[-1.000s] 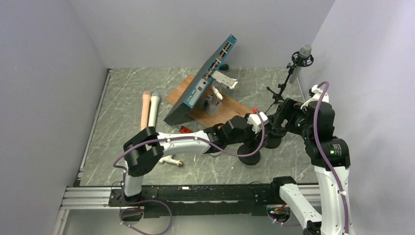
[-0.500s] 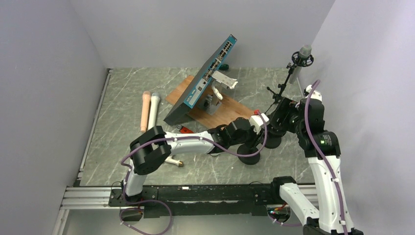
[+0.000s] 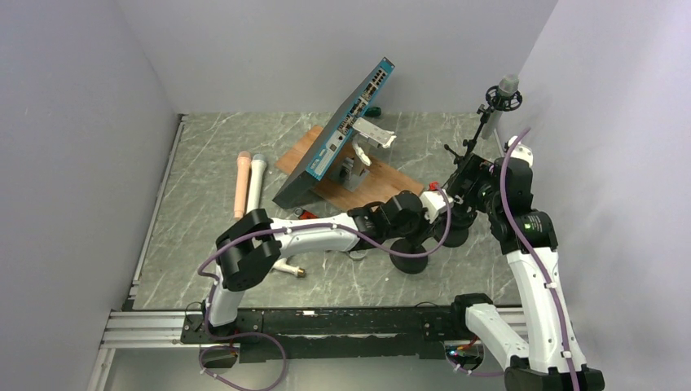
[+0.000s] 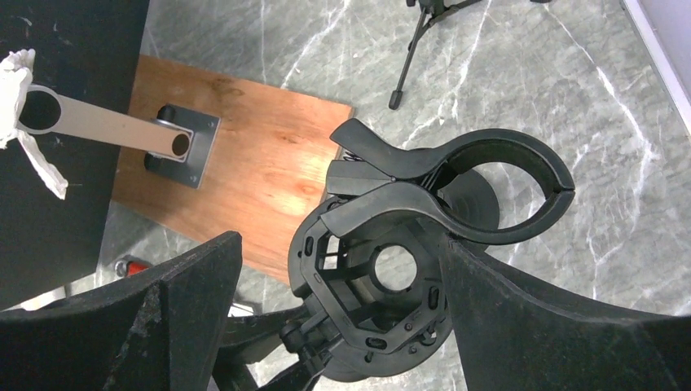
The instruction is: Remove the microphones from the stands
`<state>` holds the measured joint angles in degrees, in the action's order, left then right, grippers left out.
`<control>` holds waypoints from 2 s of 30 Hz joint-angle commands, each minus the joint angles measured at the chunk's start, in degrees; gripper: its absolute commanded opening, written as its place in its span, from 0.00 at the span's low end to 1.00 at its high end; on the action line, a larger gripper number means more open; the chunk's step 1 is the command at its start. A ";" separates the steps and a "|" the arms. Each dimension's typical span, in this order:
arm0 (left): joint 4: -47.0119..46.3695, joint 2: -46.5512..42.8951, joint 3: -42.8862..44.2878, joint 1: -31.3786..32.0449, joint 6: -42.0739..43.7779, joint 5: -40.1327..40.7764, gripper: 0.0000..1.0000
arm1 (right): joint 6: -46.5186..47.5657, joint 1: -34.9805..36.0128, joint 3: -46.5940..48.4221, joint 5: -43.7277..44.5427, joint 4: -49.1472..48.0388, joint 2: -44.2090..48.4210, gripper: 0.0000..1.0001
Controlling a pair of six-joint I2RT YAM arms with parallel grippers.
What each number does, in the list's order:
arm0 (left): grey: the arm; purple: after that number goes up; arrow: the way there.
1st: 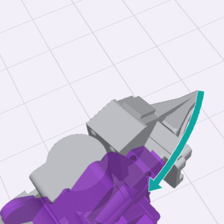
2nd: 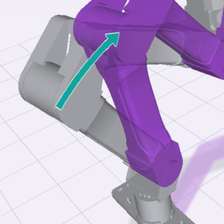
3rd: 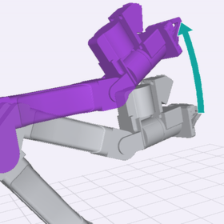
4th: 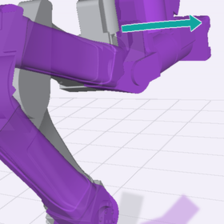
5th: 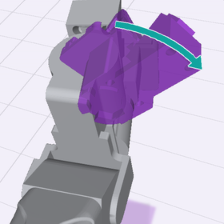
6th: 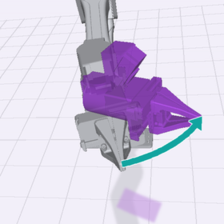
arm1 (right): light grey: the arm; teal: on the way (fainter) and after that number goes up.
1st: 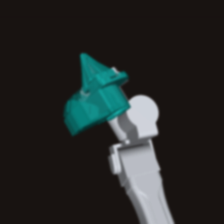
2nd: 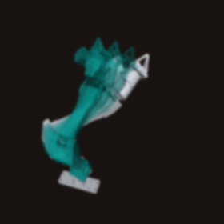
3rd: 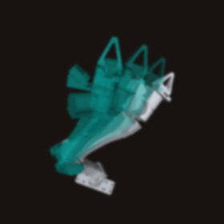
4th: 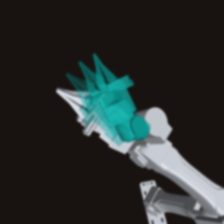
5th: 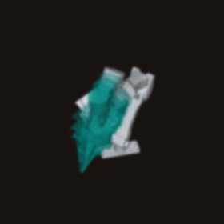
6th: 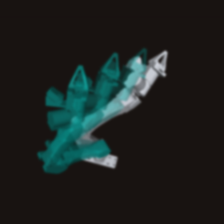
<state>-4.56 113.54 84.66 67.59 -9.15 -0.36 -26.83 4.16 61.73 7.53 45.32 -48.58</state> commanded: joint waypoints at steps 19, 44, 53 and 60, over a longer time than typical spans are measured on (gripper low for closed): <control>-11.36 -18.06 -15.00 0.19 6.99 -4.52 0.00 | 9.02 0.07 11.32 -2.95 6.10 -3.43 0.93; -38.09 -18.16 -37.14 0.17 6.40 -4.81 0.44 | 7.90 0.14 -1.37 -1.19 1.80 -6.17 0.94; -30.42 -22.57 -34.55 0.23 5.01 -6.49 0.88 | 8.54 0.15 8.68 0.38 2.89 -9.16 0.99; -26.04 -28.45 -35.11 0.18 5.92 -8.51 0.99 | 2.06 0.18 10.63 10.67 0.72 -8.54 1.00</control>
<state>-32.69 89.34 47.92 67.59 -3.68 -6.61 -19.94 4.29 70.30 10.61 48.38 -58.72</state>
